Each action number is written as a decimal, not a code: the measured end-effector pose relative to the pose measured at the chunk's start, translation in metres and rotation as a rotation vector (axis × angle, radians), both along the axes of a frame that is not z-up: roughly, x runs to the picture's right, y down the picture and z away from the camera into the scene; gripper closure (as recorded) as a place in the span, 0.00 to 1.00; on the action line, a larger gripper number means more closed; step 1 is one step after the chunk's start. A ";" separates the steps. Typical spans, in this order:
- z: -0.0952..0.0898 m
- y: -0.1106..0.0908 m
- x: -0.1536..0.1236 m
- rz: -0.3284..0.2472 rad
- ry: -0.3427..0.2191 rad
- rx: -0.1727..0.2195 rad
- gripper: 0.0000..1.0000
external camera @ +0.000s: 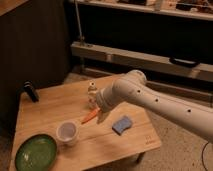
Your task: Place the pepper in the ceramic bowl
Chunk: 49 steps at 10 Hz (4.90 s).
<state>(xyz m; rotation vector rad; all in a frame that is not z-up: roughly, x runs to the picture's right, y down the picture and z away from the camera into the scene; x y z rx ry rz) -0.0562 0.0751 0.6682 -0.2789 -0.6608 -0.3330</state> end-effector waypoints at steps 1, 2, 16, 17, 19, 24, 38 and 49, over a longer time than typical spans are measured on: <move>0.000 0.000 0.000 0.000 0.001 0.000 0.20; 0.000 0.000 0.000 0.000 0.000 0.000 0.20; 0.148 0.059 -0.047 -0.302 -0.088 -0.160 0.20; 0.156 0.060 -0.047 -0.314 -0.090 -0.164 0.20; 0.173 0.058 -0.041 -0.332 -0.104 -0.160 0.20; 0.187 0.056 -0.036 -0.374 -0.135 -0.146 0.20; 0.197 0.083 -0.036 -0.564 -0.058 -0.190 0.86; 0.196 0.088 -0.033 -0.585 -0.043 -0.232 0.28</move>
